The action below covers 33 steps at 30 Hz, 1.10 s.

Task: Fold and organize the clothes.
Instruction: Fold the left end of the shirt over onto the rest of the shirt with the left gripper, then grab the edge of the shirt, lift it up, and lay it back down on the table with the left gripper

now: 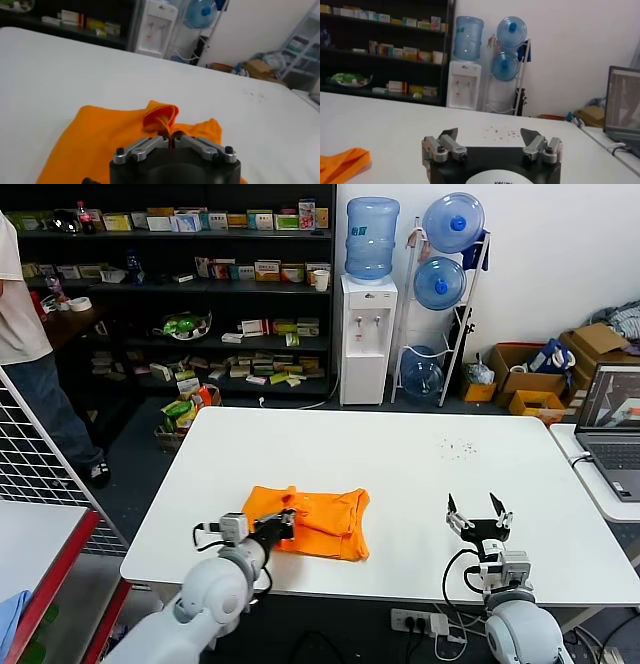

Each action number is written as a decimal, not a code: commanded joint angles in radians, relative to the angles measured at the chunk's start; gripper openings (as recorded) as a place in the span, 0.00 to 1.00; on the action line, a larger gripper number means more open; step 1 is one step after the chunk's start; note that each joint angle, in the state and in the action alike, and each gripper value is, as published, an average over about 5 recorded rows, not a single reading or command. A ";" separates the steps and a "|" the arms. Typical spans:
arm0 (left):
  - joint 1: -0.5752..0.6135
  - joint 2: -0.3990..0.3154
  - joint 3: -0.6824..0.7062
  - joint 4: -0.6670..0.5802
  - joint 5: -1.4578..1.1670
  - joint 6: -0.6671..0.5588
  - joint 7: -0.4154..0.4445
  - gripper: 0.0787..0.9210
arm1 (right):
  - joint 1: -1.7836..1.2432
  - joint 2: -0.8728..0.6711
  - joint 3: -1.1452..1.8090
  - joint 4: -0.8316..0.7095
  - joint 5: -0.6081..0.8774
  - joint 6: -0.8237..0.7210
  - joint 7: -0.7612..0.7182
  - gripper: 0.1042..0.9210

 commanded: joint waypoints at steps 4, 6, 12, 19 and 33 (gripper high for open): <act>-0.090 -0.272 0.132 0.108 0.039 0.001 -0.027 0.04 | -0.021 0.039 0.025 -0.016 -0.045 0.041 -0.005 0.88; -0.094 -0.282 0.135 0.129 0.062 0.000 -0.016 0.04 | -0.018 0.040 0.021 -0.020 -0.045 0.039 -0.005 0.88; -0.099 -0.280 0.149 0.192 0.143 -0.015 0.034 0.05 | -0.005 0.044 0.001 -0.026 -0.047 0.028 -0.004 0.88; -0.104 -0.281 0.108 0.222 0.147 -0.078 0.058 0.24 | 0.013 0.050 -0.028 -0.040 -0.051 0.021 -0.001 0.88; -0.003 0.064 -0.036 0.090 0.157 -0.062 0.207 0.72 | 0.013 0.021 -0.057 -0.042 -0.046 0.020 -0.021 0.88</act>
